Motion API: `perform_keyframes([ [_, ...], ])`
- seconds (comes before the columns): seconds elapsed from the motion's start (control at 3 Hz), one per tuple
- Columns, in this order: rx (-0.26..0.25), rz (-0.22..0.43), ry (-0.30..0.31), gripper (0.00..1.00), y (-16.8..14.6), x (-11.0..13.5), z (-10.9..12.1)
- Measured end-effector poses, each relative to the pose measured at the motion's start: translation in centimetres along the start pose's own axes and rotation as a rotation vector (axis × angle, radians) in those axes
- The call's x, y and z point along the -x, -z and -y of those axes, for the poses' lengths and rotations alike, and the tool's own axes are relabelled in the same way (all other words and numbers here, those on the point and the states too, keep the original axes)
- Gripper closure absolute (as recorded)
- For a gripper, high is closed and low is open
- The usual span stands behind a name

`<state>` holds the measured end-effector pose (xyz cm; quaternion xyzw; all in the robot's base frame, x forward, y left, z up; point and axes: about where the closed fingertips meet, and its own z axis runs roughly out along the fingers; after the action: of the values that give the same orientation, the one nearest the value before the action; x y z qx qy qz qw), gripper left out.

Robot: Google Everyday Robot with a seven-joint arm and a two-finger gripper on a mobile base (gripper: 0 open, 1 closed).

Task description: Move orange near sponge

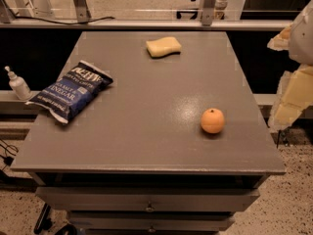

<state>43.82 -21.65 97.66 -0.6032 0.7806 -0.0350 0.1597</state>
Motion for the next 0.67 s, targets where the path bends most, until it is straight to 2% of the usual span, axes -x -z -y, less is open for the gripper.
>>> perform_keyframes([
  [0.67,0.002,0.025,0.0,0.0,-0.19,-0.05,-0.09],
])
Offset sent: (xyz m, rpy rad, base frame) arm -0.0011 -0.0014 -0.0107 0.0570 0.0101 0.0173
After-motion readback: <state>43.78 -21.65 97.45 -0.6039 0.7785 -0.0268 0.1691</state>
